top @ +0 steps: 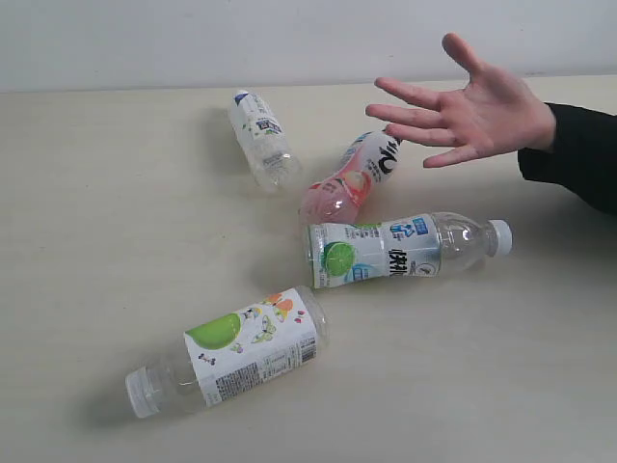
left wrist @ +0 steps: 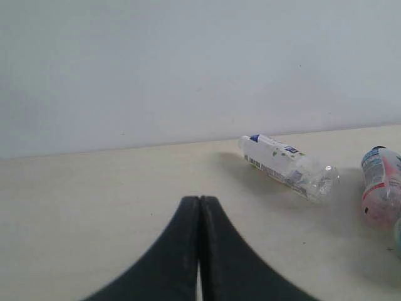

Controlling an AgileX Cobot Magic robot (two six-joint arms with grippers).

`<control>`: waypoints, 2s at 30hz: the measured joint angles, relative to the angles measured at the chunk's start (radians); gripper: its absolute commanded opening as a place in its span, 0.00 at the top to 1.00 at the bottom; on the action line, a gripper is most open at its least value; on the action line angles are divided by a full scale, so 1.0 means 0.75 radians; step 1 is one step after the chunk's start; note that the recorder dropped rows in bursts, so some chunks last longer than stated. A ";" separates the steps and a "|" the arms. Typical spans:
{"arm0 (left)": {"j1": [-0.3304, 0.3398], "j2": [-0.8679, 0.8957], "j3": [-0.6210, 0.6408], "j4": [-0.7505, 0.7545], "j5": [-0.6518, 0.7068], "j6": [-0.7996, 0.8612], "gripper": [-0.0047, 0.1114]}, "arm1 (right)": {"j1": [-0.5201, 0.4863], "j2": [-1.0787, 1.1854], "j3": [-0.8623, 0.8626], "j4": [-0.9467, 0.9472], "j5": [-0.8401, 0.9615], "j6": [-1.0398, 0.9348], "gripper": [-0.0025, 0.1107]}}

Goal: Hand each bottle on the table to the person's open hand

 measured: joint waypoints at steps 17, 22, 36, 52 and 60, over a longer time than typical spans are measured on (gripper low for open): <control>0.000 0.000 0.000 0.000 0.000 0.000 0.96 | 0.000 0.000 0.000 0.018 -0.021 0.016 0.98; 0.000 0.000 0.000 0.000 0.000 0.000 0.96 | 0.000 0.000 0.000 0.442 -0.103 0.308 0.98; 0.000 0.000 0.000 0.000 0.000 0.000 0.96 | 0.000 0.000 0.000 0.544 -0.166 0.385 0.98; 0.000 0.000 0.000 0.000 0.000 0.000 0.96 | 0.008 0.359 -0.414 -0.586 -0.413 0.791 0.98; 0.000 0.000 0.000 0.000 0.000 0.000 0.96 | 0.027 0.902 -0.643 -1.931 -0.627 1.286 0.98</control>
